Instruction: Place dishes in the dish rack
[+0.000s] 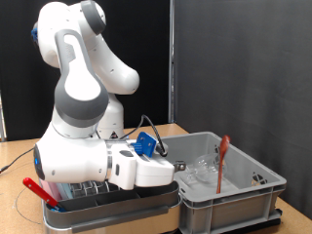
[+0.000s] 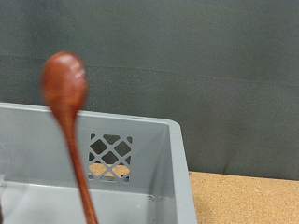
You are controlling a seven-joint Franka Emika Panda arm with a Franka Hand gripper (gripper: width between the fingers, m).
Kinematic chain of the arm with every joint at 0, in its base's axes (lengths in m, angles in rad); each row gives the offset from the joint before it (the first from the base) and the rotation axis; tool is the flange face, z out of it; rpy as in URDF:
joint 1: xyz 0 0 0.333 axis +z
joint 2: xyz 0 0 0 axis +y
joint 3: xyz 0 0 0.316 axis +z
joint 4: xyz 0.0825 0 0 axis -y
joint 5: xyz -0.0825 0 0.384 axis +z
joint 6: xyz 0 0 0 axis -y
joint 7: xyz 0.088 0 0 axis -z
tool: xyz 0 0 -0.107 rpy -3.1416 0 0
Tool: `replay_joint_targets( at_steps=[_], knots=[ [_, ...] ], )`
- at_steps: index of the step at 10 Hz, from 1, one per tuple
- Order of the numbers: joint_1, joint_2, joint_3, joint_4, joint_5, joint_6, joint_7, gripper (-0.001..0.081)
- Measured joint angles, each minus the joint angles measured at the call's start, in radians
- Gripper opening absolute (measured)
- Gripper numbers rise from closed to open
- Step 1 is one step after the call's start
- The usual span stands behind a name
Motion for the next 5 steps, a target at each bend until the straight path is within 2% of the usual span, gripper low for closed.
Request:
replay_joint_targets(
  at_steps=[5],
  knots=[
    [0.0,0.0,0.0,0.002,0.002,0.0,0.0,0.0811]
  ],
)
